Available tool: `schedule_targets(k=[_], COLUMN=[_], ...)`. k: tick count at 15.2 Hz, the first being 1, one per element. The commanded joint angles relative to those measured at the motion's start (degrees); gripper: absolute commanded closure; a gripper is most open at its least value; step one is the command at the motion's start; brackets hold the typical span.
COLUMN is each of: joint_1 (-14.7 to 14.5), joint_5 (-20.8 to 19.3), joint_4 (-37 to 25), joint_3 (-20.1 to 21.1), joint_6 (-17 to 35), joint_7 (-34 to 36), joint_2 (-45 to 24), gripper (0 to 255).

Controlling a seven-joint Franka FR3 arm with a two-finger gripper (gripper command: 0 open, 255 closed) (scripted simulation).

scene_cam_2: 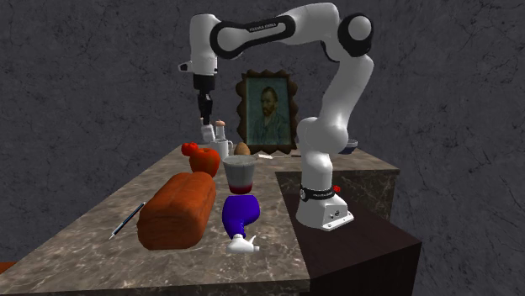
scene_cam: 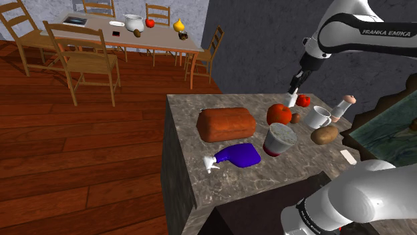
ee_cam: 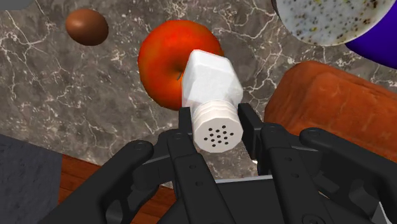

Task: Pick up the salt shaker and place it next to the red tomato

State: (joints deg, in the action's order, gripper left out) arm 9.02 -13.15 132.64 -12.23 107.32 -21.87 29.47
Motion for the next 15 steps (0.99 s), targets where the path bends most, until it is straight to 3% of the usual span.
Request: schedule_targets(k=[1,8,15], joint_1=[0.5,1.5,4.1], joint_5=[-0.2,2.3,9.2], joint_4=[-3.1,-15.3,-31.1], joint_3=[-2.3,-8.9,-14.0], joint_6=[1.4,3.4,2.6], joint_7=[-2.7,-11.7,-21.7], joint_2=[-4.0,-17.1,-32.3], gripper=[255,255,255])
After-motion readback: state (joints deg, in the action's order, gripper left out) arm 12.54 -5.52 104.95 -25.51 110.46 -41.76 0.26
